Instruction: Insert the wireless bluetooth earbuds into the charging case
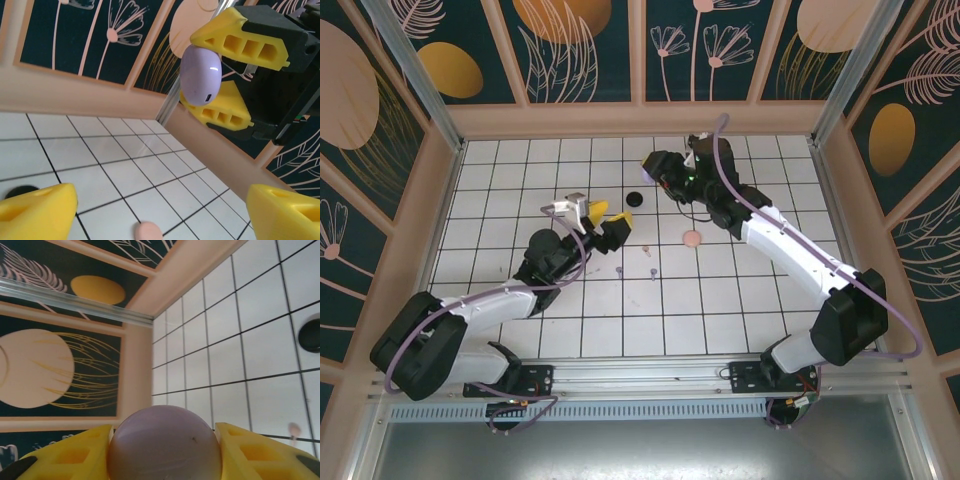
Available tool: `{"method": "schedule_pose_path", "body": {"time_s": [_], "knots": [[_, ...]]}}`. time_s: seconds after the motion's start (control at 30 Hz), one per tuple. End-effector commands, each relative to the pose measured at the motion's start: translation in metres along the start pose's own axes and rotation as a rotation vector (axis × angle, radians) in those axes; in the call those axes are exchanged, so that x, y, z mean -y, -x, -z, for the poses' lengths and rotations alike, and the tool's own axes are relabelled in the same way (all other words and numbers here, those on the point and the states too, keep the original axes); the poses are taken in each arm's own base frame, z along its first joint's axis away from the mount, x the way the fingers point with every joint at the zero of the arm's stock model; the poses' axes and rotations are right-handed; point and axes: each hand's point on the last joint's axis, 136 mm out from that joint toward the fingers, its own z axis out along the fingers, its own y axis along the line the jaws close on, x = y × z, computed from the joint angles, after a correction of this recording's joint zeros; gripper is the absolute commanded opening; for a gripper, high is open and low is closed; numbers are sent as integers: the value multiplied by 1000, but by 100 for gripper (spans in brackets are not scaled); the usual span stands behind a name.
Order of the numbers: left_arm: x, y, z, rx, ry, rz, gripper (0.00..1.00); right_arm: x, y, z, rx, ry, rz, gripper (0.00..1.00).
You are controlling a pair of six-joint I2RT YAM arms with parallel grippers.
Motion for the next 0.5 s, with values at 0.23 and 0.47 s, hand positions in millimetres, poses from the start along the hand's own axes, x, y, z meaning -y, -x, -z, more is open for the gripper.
{"method": "schedule_pose_path", "body": {"time_s": [0.23, 0.47], "knots": [[32, 51, -18, 159, -82, -59, 76, -30, -25, 4, -22, 113, -60, 29], [37, 53, -32, 150, -102, -69, 67, -33, -33, 3, -38, 126, -58, 29]]}}
